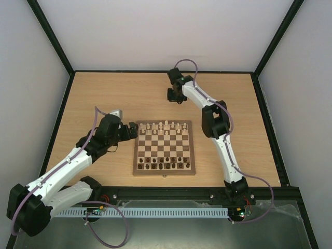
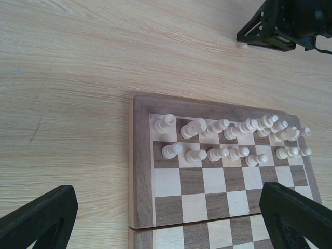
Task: Set up the chess pieces on the board
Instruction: Pick up the chess piece at the center of the board, then place the chess piece on the chessboard.
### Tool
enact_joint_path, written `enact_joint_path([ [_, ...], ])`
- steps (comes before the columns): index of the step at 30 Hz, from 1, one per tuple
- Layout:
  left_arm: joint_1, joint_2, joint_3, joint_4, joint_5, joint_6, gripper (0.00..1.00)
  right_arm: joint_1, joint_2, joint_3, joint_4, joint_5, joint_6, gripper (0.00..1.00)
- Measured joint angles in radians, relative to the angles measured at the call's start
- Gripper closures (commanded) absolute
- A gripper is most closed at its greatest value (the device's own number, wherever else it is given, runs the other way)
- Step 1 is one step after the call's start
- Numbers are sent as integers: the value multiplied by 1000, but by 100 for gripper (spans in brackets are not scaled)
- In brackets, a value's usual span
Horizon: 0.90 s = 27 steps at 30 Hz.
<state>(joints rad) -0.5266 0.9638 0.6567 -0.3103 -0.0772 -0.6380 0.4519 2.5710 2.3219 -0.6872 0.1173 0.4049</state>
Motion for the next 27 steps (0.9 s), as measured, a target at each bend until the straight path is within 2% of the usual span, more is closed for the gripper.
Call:
enact_joint_path([
  [3,0,-29,1,-11,3,3,1,0,-90,-91,-1,-71,-12,98],
  [7,0,-93,18,-33,22,12,1,0,-288,-244,10,-215,-26,99],
  [13,0,-203,44,-47,82,39,1,0,-672,-546,87,-506,-40,97],
  [16,0,-260,44,-47,132,52,1,0,-798,-669,136,-677,-43,93],
  [21,0,-345,42,-21,282,67,1,23,-920,-860,237,-943,-6,92],
  [27,0,-458,14,35,433,63,1,149,-945,-913,331,-1123,37,91],
])
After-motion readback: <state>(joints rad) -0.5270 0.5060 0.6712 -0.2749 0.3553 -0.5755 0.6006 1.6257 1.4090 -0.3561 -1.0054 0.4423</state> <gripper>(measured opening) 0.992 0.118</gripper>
